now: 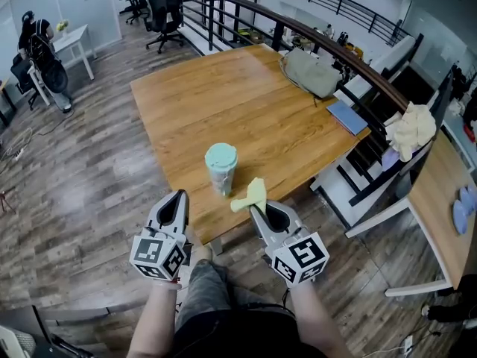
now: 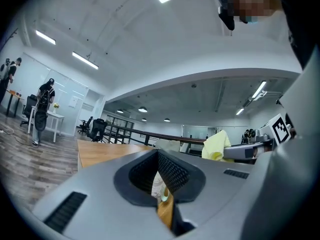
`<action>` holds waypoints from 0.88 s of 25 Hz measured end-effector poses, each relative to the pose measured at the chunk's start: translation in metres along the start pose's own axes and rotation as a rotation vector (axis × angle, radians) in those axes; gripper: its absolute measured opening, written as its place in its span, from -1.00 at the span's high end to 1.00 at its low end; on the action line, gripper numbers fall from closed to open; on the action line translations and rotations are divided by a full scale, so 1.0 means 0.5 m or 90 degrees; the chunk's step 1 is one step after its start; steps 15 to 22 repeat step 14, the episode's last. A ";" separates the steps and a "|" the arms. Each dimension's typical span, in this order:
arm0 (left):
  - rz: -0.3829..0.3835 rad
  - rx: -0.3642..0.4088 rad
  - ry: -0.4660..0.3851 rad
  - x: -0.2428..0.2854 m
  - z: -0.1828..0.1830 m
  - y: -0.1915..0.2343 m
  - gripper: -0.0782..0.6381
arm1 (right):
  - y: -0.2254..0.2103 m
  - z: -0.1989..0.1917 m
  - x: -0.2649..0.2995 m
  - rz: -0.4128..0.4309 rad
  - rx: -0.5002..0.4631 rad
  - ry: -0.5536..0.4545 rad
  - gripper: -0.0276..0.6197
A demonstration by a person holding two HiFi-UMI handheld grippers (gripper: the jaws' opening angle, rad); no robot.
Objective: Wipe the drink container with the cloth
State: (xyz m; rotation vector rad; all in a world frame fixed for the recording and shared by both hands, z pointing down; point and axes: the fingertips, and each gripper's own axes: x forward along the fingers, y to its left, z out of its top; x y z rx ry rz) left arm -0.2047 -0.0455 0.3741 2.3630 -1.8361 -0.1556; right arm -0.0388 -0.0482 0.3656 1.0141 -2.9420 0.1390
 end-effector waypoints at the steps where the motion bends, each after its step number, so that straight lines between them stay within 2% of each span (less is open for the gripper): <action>1: 0.001 -0.004 -0.002 -0.008 0.002 -0.002 0.79 | 0.006 0.002 -0.006 0.001 0.000 -0.002 0.78; 14: -0.008 -0.002 -0.012 -0.055 0.020 -0.049 0.79 | 0.048 0.020 -0.066 0.008 0.001 -0.038 0.78; 22: -0.008 -0.002 -0.012 -0.055 0.020 -0.049 0.79 | 0.048 0.020 -0.066 0.008 0.001 -0.038 0.78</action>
